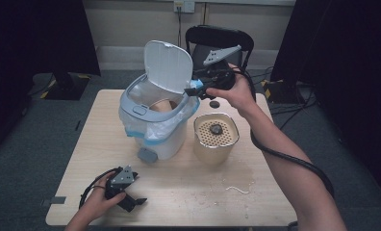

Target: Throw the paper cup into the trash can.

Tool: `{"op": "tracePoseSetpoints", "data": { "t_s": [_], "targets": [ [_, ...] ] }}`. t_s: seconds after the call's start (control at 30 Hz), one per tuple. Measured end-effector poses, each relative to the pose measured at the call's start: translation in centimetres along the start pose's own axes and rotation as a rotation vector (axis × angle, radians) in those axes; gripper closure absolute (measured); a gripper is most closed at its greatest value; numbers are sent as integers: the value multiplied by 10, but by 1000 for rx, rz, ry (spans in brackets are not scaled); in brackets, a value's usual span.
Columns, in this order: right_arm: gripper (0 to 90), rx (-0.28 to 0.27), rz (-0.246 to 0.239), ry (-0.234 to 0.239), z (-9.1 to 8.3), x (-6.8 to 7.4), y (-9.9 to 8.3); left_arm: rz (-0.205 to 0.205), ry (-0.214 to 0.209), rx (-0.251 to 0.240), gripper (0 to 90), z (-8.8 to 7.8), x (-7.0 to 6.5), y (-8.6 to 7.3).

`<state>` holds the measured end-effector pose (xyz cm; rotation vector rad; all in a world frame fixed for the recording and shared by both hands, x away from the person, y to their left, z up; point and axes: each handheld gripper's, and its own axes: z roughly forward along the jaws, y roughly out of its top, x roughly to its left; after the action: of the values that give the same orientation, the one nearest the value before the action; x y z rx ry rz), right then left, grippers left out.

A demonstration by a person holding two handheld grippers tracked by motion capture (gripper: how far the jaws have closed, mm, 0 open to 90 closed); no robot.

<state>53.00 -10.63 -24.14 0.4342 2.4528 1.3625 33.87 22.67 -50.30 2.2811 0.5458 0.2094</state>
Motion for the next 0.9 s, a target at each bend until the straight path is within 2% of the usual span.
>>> {"op": "tracePoseSetpoints", "data": {
  "t_s": [0.33, 0.63, 0.9],
  "targets": [
    [186, -13, -1, 8, 7, -3, 5, 1, 0, 1, 0, 0, 0, 0],
    [201, -39, -3, 27, 8, 1, 11, 1, 0, 0, 0, 0, 0, 0],
    [176, -42, -9, 20, 10, 5, 18, 0, 0, 0, 0, 0, 0, 0]
  ]
}}
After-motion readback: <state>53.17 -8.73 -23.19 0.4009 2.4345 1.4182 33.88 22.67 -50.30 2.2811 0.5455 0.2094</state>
